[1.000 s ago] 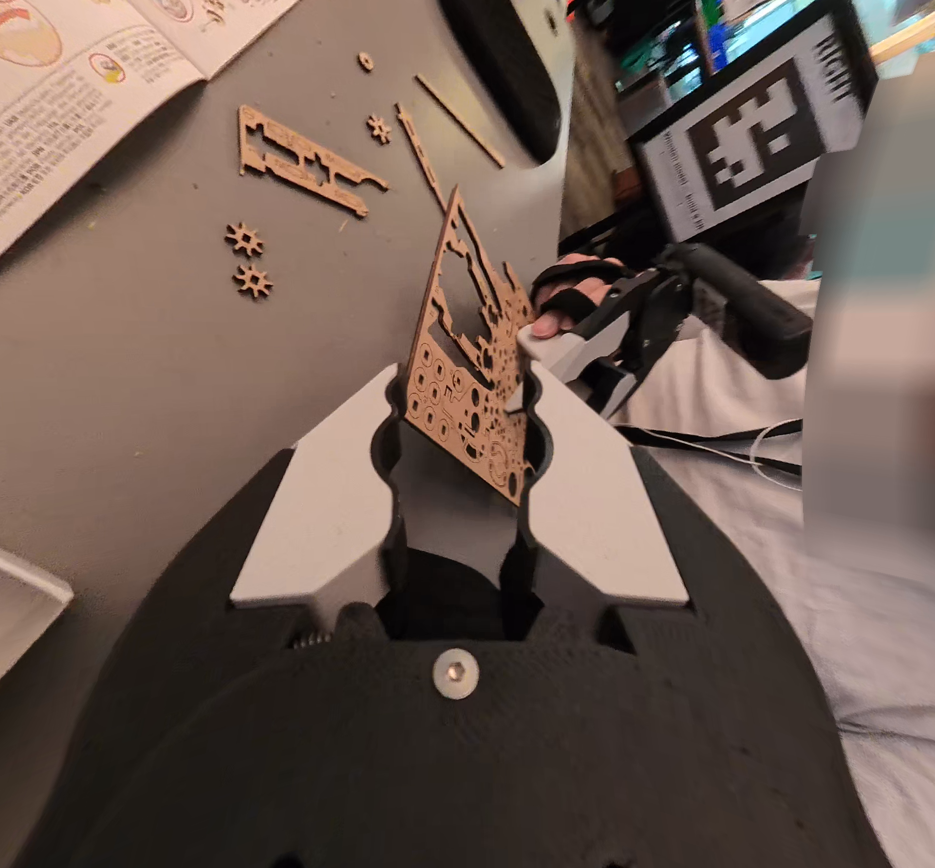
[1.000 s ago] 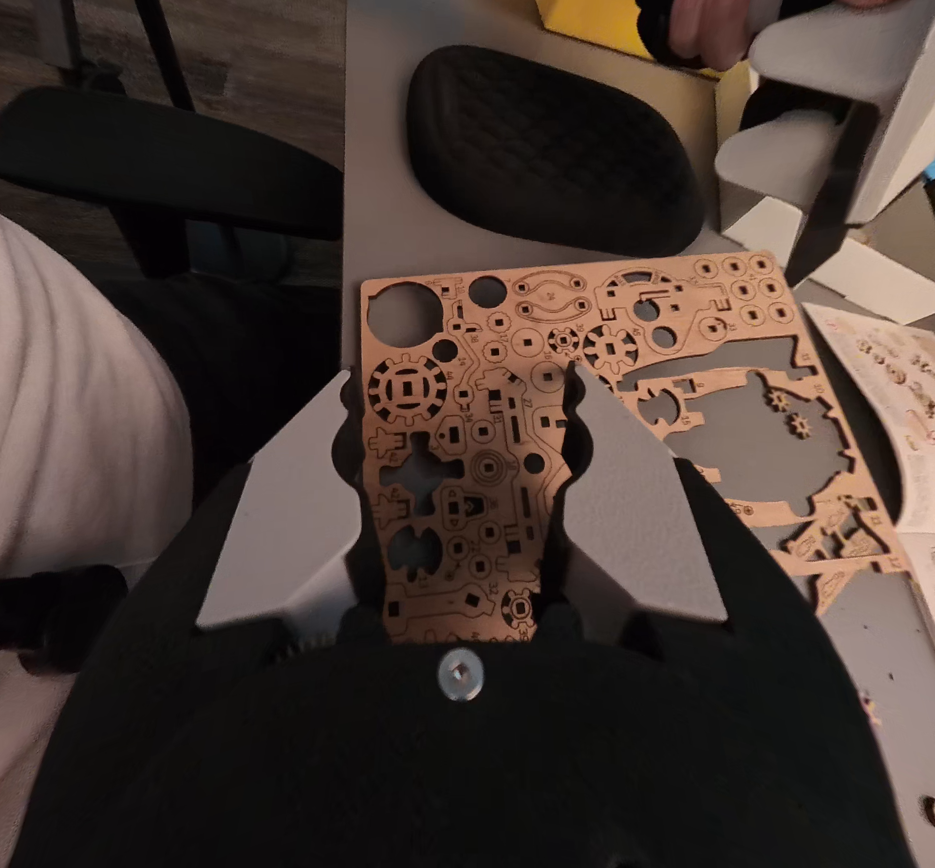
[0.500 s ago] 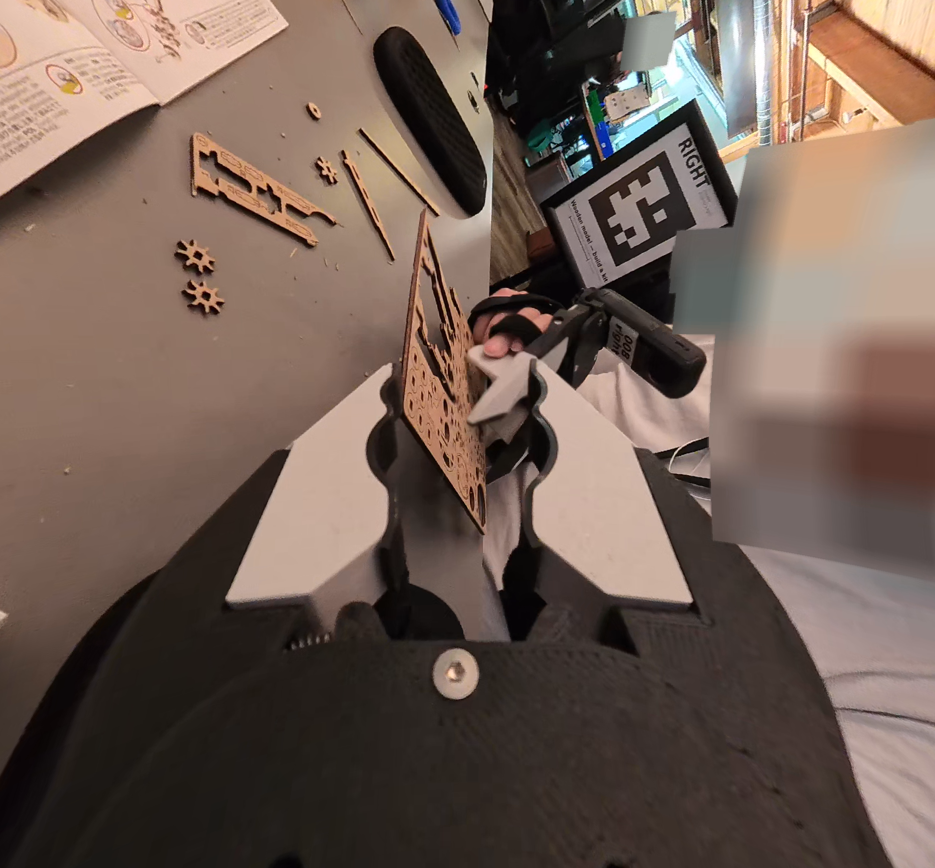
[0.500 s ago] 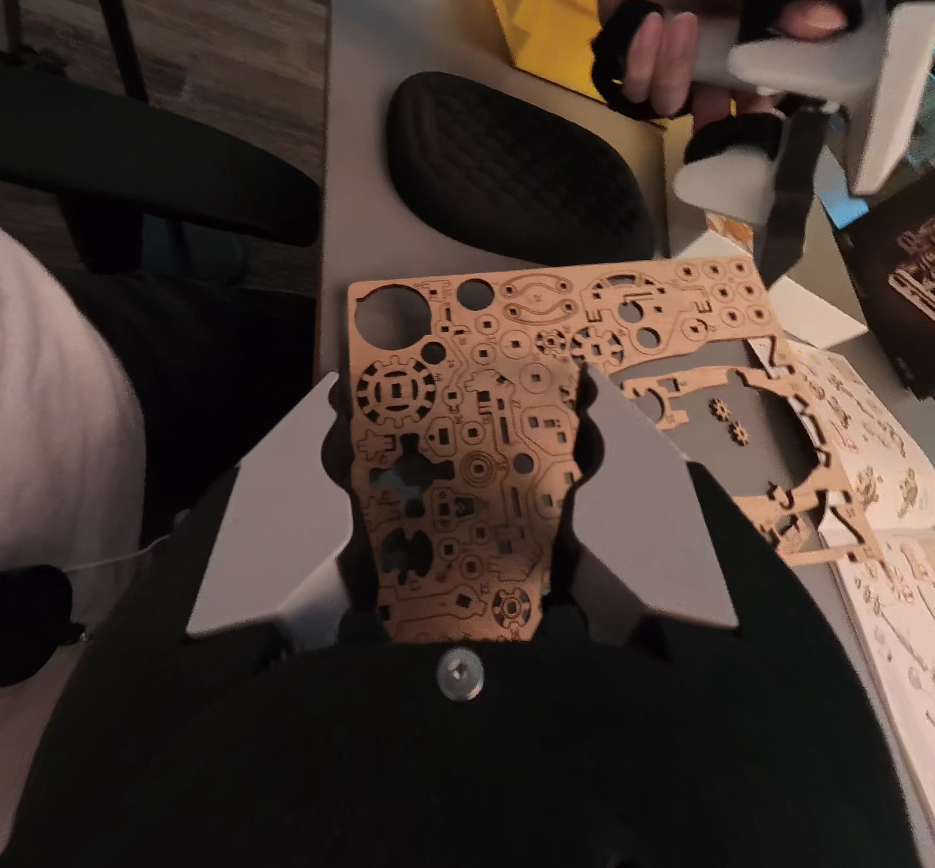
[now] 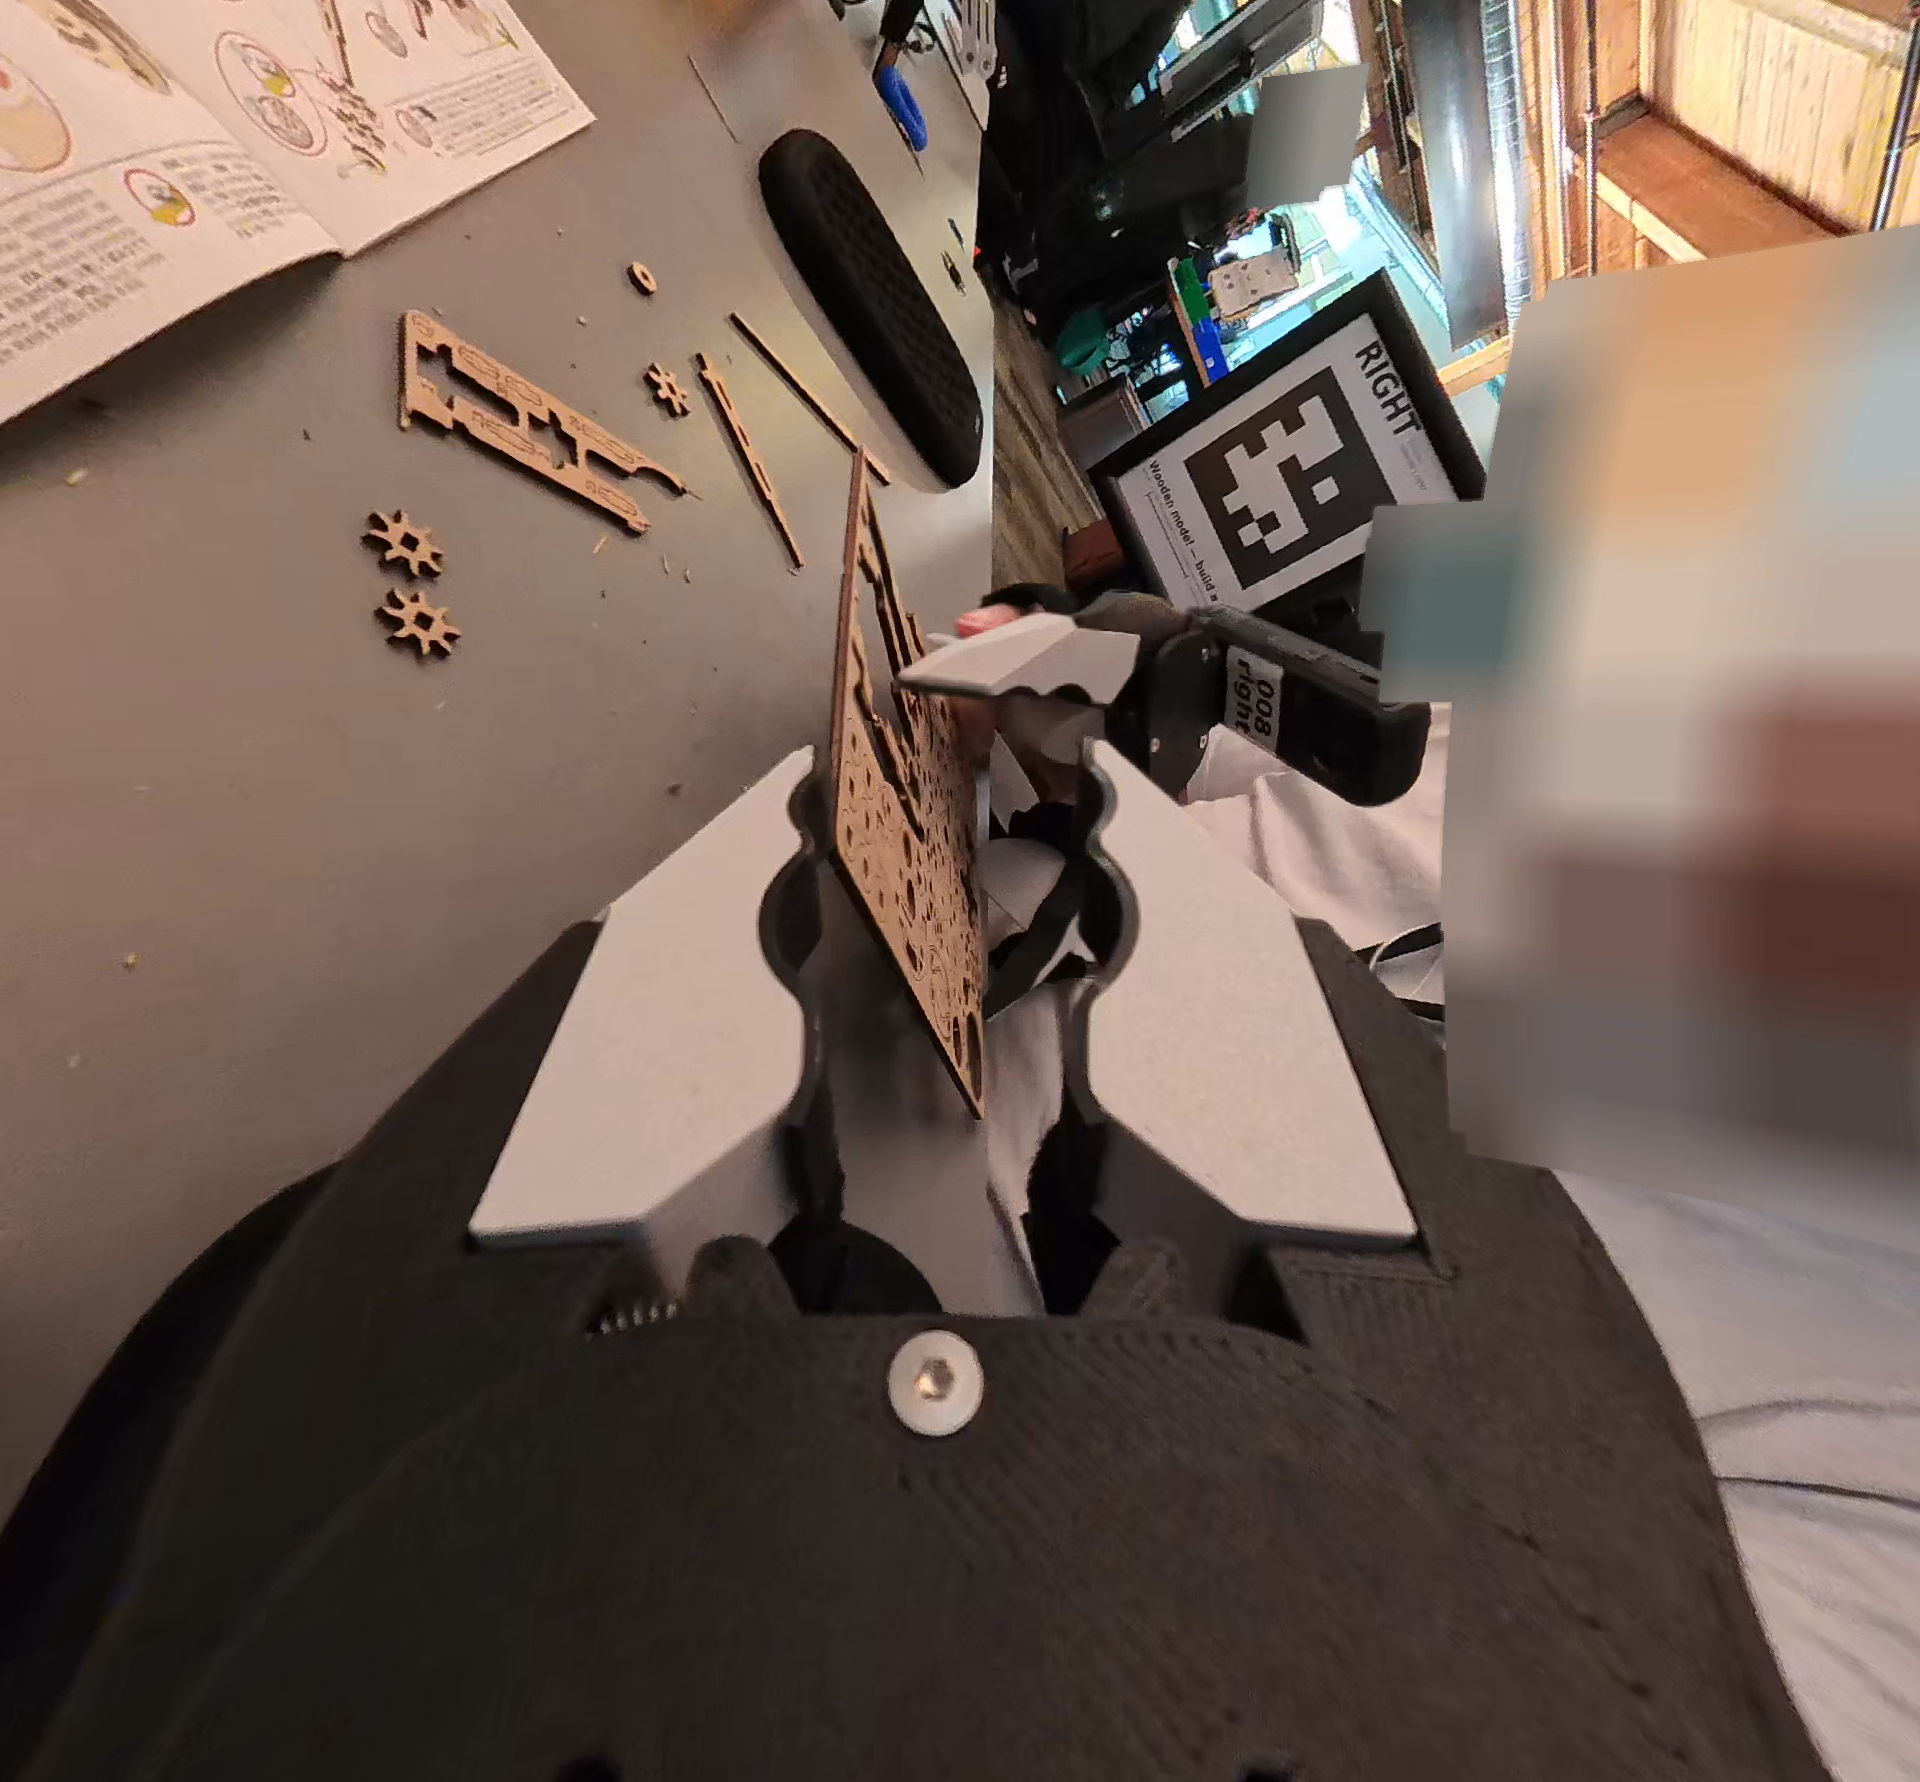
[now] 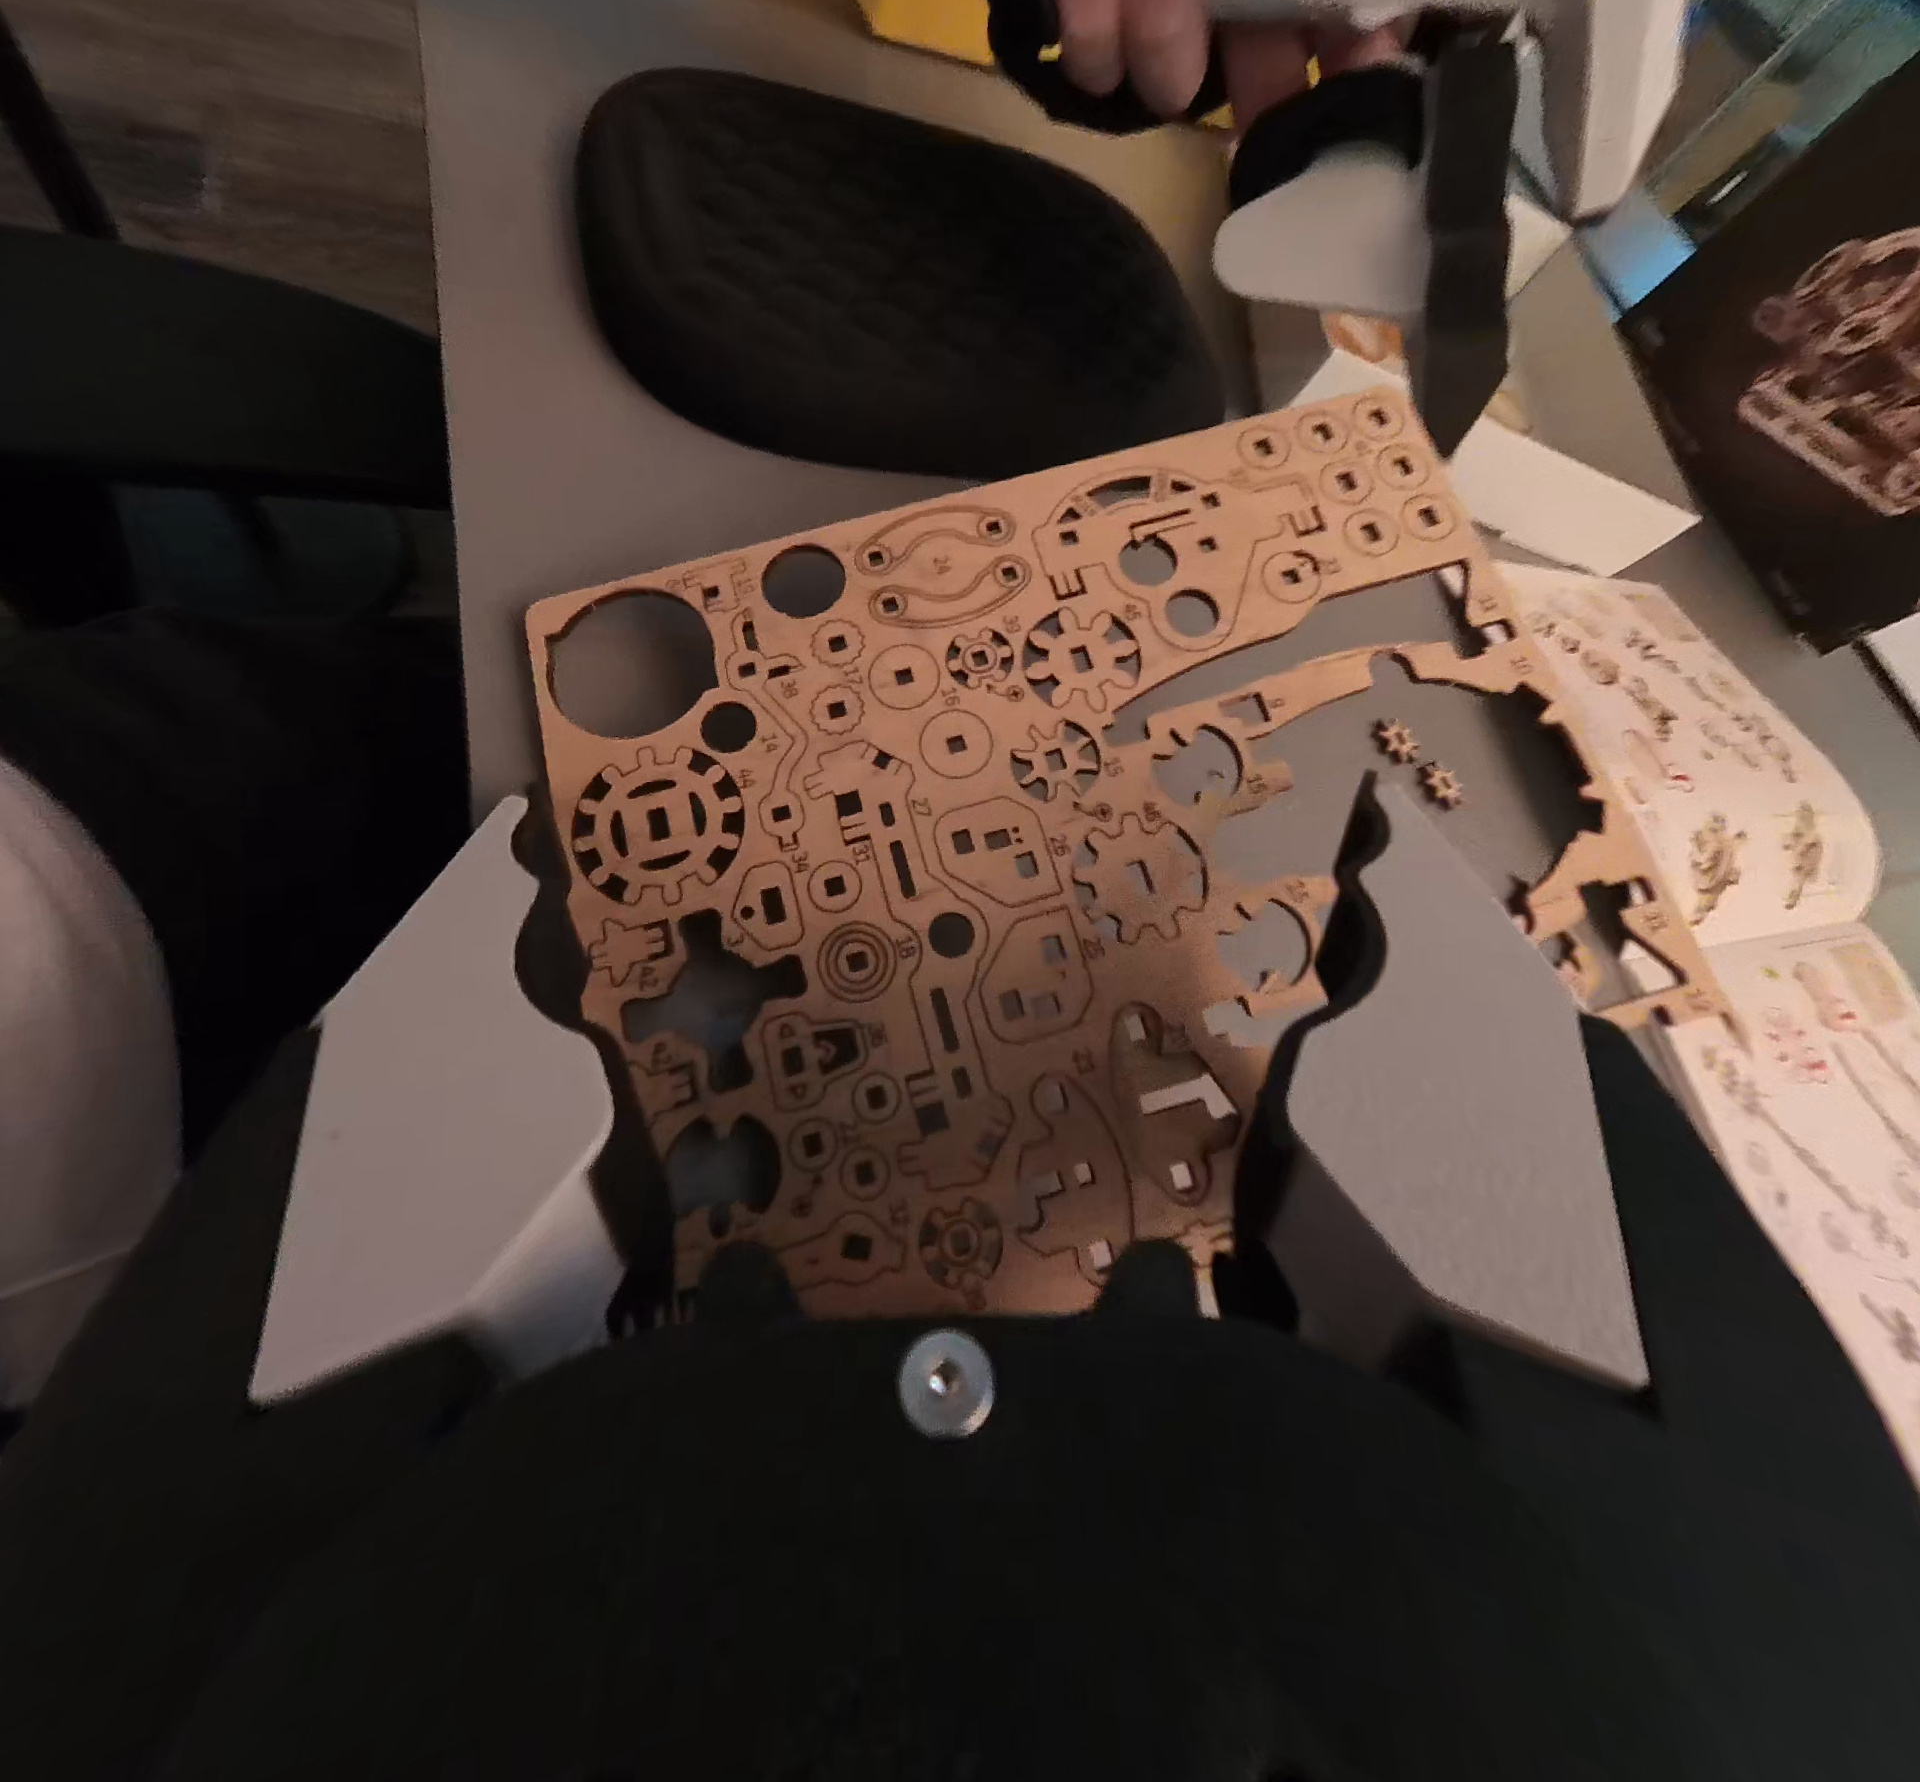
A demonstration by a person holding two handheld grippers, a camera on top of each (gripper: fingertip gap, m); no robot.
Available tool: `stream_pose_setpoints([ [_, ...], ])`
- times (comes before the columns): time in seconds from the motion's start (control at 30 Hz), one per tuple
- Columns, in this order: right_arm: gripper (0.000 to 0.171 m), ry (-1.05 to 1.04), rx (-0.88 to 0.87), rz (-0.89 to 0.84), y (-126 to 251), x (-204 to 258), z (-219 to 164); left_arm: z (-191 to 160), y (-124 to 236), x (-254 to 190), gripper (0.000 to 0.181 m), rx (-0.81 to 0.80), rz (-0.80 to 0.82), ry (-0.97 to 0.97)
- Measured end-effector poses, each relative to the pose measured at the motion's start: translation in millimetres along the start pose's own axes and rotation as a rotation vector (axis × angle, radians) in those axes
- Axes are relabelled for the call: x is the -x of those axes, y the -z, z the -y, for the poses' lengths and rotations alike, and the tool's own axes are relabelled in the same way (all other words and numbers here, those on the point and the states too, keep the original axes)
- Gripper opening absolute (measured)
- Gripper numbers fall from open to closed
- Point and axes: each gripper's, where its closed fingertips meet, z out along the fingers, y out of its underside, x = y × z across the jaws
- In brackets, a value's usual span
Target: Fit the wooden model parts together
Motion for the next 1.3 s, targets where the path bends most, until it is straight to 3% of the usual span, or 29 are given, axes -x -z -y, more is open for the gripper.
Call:
stream_pose_setpoints([
  [0.1, 0.141, -0.035, 0.041, 0.049, -3, 2, -5, -1, -1, -5, 0.047, 0.005, -0.008, -0.024],
  [0.17, 0.109, -0.074, 0.060, 0.169, -3, 18, -7, -2, -3, -23, 0.035, 0.010, -0.113, -0.015],
  [0.23, 0.099, -0.088, 0.060, 0.183, -4, 20, -7, -4, -8, -24, 0.033, 0.023, -0.115, -0.004],
  [0.4, 0.103, -0.094, 0.062, 0.132, -5, 11, -9, -10, -11, 0, 0.044, 0.056, -0.004, -0.008],
  [0.53, 0.122, -0.168, 0.101, 0.124, -7, 3, -16, -8, 4, 46, 0.056, 0.104, 0.328, -0.125],
  [0.7, 0.141, -0.253, 0.162, 0.169, -13, -3, -26, -11, 3, 69, 0.062, 0.222, 0.454, -0.125],
  [0.97, 0.132, -0.242, 0.166, 0.266, -14, 3, -27, -8, 0, 77, 0.061, 0.237, 0.415, -0.098],
  [1.3, 0.130, -0.160, 0.108, 0.188, -9, 1, -20, -4, -3, 73, 0.061, 0.261, 0.350, -0.058],
])
